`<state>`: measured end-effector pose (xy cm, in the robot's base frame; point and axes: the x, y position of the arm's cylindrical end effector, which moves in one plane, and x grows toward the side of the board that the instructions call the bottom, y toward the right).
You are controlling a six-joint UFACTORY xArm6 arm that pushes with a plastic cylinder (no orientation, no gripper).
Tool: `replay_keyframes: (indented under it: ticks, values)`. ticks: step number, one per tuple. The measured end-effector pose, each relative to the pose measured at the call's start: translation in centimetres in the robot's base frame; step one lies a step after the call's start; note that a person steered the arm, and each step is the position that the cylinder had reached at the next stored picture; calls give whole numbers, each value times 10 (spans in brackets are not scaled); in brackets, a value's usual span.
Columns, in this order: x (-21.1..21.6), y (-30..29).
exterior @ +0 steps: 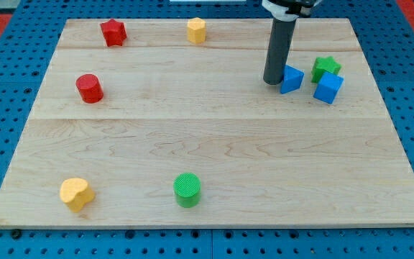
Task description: Push green star along with blue cube down a bit
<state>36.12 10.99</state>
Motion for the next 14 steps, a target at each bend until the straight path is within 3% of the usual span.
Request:
replay_keyframes:
  ticks: [3, 5, 9, 14]
  values:
    - [0, 33]
    - [-84, 24]
    - [-80, 24]
    - [-34, 131]
